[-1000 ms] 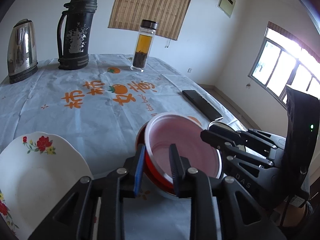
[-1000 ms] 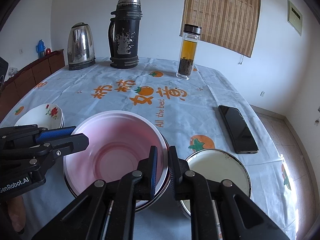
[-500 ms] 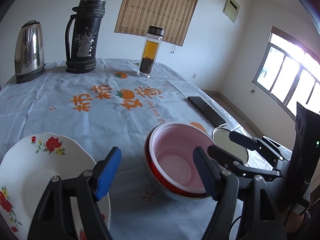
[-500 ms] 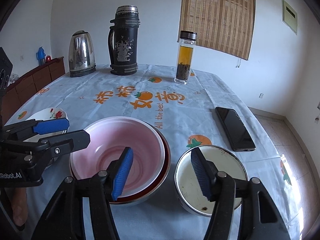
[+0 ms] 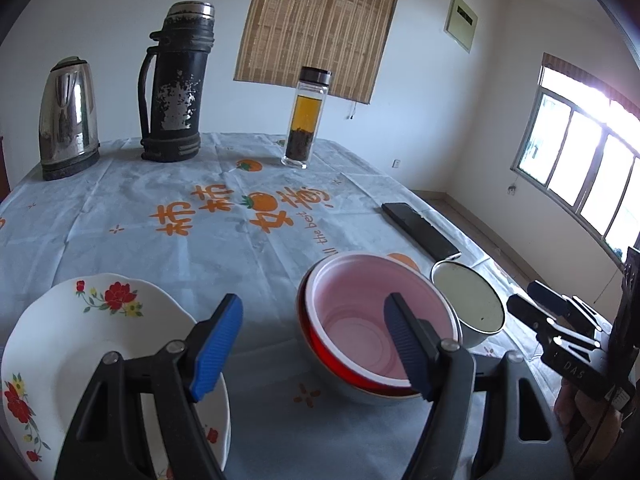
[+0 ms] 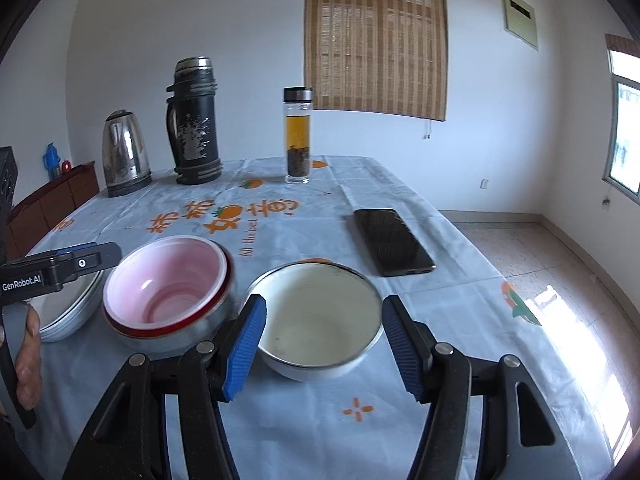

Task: Organize plates and bowls
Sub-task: 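Move the right gripper to the cream enamel bowl and grasp its rim, then lift the enamel bowl and carry it over the pink-and-steel bowl stack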

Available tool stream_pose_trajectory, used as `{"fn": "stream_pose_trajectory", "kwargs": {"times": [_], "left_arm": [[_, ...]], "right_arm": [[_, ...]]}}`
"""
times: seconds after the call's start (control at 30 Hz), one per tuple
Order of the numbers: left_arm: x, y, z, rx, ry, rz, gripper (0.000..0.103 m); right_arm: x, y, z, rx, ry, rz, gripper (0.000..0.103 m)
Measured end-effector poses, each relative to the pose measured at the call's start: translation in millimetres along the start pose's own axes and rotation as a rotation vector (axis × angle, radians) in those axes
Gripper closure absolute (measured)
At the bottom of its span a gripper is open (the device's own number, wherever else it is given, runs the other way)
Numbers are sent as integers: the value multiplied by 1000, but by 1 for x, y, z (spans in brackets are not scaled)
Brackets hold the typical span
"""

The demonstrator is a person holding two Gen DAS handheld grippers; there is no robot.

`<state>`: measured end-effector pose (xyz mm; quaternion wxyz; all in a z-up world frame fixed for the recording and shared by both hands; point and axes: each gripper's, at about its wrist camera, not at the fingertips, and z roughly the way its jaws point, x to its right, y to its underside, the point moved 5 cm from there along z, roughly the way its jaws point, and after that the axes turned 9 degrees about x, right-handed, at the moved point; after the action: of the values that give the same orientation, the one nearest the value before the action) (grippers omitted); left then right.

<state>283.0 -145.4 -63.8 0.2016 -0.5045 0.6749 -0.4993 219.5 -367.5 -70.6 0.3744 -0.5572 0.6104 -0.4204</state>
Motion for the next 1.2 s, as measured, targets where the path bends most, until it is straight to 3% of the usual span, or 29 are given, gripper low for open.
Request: {"fn": "stream_pose_trajectory", "kwargs": {"times": [0.1,0.17,0.23,0.27,0.5,0.57,0.63,0.7,0.9,1.2], "left_arm": [[6,1,0,5,-17,40,43],[9,0,0,14,-33,58,55],[16,-1,0,10,-51,89,67],[21,-1,0,3,-52,95,73],[74,-3,2,-21,21,159,75],[91,0,7,-28,40,184,74],[106,4,12,-37,46,208,74],[117,8,18,-52,57,215,74],[139,14,33,-98,77,215,75],[159,33,55,-182,85,225,88]], "right_arm": [[22,8,3,-18,32,41,42],[32,13,8,-37,31,69,55],[38,18,15,-67,24,84,75],[40,19,18,-82,15,90,76],[46,15,37,-113,-19,114,79],[45,17,43,-127,-43,118,83],[43,20,48,-145,-56,117,94],[43,20,48,-138,-59,117,97],[51,17,41,-103,-26,138,97],[59,14,34,-68,-3,169,98]]}}
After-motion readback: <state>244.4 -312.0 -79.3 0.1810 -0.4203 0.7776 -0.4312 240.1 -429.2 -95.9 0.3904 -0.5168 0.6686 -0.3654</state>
